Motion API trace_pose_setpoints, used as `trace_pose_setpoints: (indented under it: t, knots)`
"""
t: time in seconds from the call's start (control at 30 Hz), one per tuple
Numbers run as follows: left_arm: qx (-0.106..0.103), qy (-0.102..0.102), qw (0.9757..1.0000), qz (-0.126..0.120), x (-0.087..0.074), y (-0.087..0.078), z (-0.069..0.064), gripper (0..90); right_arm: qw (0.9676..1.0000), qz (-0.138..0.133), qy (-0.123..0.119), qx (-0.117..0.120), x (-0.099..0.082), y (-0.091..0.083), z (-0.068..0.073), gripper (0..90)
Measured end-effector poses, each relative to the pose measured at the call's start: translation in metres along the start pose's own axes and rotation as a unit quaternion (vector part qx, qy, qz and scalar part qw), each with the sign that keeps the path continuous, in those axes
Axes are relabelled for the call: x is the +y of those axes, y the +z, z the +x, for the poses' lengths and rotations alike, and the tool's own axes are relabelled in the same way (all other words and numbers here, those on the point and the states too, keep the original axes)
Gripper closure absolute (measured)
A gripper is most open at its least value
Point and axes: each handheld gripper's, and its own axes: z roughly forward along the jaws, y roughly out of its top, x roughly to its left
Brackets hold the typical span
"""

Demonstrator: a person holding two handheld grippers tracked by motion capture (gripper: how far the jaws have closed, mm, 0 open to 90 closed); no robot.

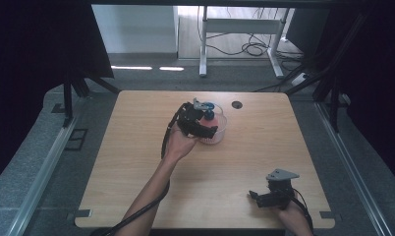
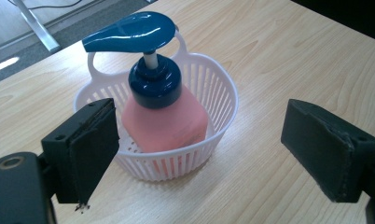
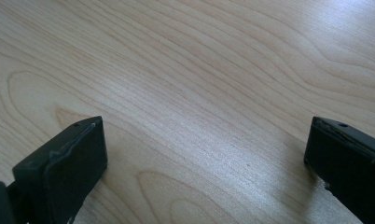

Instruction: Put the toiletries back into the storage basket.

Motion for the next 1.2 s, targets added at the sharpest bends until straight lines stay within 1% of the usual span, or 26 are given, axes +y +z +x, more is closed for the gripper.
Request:
trace_pose_setpoints:
  t: [0.3, 0.73, 0.87, 1.2]
  knots:
    - [0.001, 0.002, 1.0, -0.004, -0.004, -0.007, -0.001, 11.1, 1.0, 0.0, 0.0, 0.0, 0.0, 0.0, 0.0, 0.0]
    - [-0.002, 0.008, 0.9998, -0.016, -0.009, -0.019, -0.009, 11.1, 1.0, 0.0, 0.0, 0.0, 0.0, 0.0, 0.0, 0.0]
    - [-0.002, 0.01, 0.9998, -0.018, -0.012, -0.022, -0.009, 11.1, 1.0, 0.0, 0.0, 0.0, 0.0, 0.0, 0.0, 0.0]
    - [-0.004, 0.008, 0.9997, -0.023, -0.024, -0.031, -0.011, 11.0, 1.0, 0.0, 0.0, -0.001, 0.0, 0.0, 0.0, 0.0]
